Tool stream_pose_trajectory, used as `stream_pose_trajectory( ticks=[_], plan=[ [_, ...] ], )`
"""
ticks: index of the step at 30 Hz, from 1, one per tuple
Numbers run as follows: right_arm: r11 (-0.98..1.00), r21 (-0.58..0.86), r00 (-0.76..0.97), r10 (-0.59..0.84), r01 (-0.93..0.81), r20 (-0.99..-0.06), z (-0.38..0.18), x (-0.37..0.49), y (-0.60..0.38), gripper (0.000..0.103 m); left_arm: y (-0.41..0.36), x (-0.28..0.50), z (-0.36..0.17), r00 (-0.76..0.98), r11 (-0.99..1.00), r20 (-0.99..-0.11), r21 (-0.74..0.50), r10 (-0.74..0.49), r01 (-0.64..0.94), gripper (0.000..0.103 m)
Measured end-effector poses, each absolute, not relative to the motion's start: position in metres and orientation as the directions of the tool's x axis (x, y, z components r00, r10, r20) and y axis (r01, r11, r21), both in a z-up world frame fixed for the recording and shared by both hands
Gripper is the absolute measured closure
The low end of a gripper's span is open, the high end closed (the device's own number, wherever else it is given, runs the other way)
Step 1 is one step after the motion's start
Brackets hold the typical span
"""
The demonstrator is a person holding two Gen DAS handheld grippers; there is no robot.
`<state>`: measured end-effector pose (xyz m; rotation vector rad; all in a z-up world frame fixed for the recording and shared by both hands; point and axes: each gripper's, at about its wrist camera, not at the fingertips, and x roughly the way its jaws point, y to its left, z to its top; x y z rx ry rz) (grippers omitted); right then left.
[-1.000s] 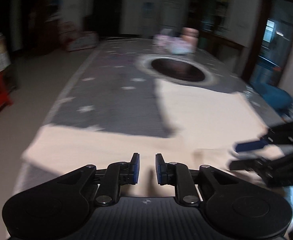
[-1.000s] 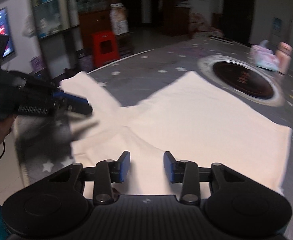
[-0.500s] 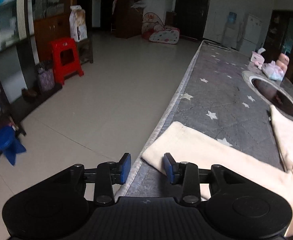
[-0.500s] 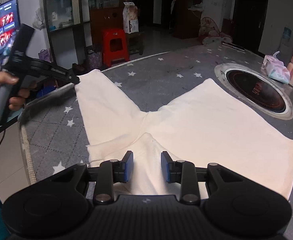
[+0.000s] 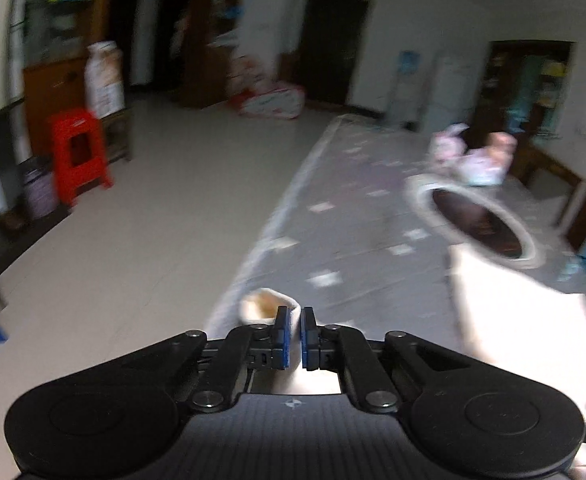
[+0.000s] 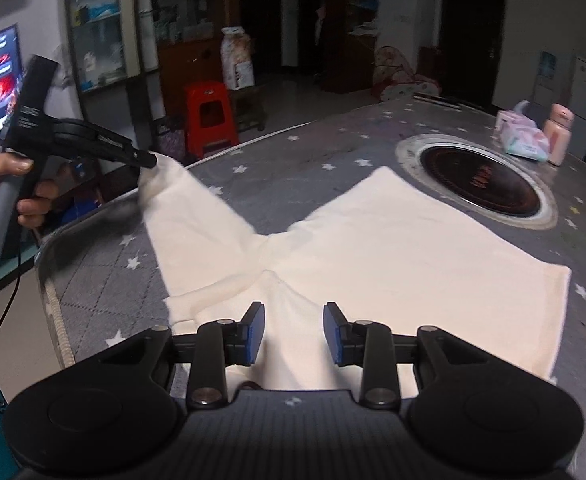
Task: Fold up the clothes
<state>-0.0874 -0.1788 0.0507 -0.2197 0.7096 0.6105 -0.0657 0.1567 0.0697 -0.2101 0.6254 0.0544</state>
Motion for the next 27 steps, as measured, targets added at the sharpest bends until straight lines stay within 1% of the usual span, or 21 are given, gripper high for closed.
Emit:
stream_pose_trajectory(
  ticks=[5,9,11,14,17,23,27],
  plan=[
    [0.85,0.039,0.628,0.419,-0.526,-0.656,0.052,-0.089,-0.206,0.071,0.099,-0.067,0.099,0.822,0.973,-0.53,-0.202,-0.207,0.115,0.098],
    [0.882,0.045,0.652,0.38,-0.468,-0.656,0.05,-0.094,-0.231,0.071,0.05,-0.069,0.118,0.794,0.931,-0.488,-0.232,-0.363,0.283,0.098],
    [0.9,0.049,0.665,0.356,-0.434,-0.657,0.048,-0.097,-0.244,0.071,0.026,-0.07,0.124,0.767,0.9,-0.471,-0.246,-0.435,0.359,0.098],
    [0.924,0.059,0.68,0.321,-0.379,-0.659,0.046,-0.102,-0.264,0.071,-0.005,-0.071,0.124,0.723,0.859,-0.464,-0.26,-0.512,0.441,0.098],
    [0.938,0.065,0.688,0.296,-0.341,-0.663,0.043,-0.107,-0.278,0.071,-0.033,-0.071,0.115,0.667,0.819,-0.478,-0.276,-0.572,0.504,0.098],
    [0.957,0.075,0.697,0.258,-0.282,-0.669,0.04,-0.116,-0.299,0.071,-0.074,-0.068,0.089,0.571,0.763,-0.525,-0.291,-0.631,0.576,0.095],
    [0.96,0.08,0.703,0.251,-0.268,-0.666,0.04,-0.115,-0.301,0.071,-0.081,-0.072,0.075,0.55,0.756,-0.547,-0.277,-0.631,0.593,0.079]
  ],
)
